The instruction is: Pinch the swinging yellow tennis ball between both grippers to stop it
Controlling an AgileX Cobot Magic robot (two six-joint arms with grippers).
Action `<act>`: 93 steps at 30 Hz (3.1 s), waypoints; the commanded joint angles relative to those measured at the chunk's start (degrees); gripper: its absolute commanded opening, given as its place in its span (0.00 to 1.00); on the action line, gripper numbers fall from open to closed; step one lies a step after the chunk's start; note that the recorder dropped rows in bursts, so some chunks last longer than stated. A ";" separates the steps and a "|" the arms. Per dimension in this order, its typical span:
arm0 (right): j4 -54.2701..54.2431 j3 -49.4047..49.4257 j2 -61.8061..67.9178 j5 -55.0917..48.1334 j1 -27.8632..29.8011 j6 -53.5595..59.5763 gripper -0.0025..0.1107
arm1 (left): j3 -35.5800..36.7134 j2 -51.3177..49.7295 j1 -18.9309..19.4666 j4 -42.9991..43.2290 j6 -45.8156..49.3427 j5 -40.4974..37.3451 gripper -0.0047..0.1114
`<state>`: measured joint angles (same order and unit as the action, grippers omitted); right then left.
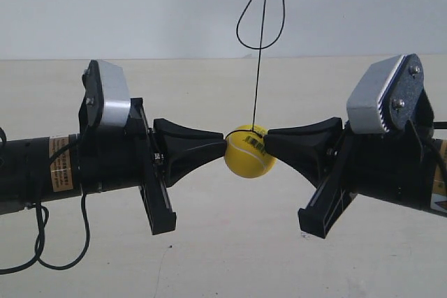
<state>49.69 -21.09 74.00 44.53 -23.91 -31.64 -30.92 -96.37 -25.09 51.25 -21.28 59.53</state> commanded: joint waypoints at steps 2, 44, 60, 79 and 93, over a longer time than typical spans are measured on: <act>0.36 -0.22 -0.02 -0.11 -0.08 -0.04 0.02 | -0.16 0.01 -0.12 -0.03 0.30 0.85 0.08; -3.48 -0.22 -0.21 -1.43 -0.08 3.61 0.02 | 1.50 10.40 -0.12 -1.19 0.06 -7.78 0.08; -1.81 -0.22 -0.21 -1.44 -0.08 1.39 0.02 | 1.50 4.93 -0.12 9.56 -6.50 0.96 0.08; -0.98 -0.22 -0.21 -1.44 -0.08 0.37 0.02 | 1.50 4.93 -0.23 7.90 -5.67 0.45 0.08; 0.72 -0.22 -0.21 -1.44 -0.08 0.36 0.02 | 1.50 4.93 -0.23 6.56 -5.29 -2.36 0.08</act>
<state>49.09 -21.09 74.00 42.10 -23.91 -31.09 -29.57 -91.46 -25.09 59.22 -26.83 57.86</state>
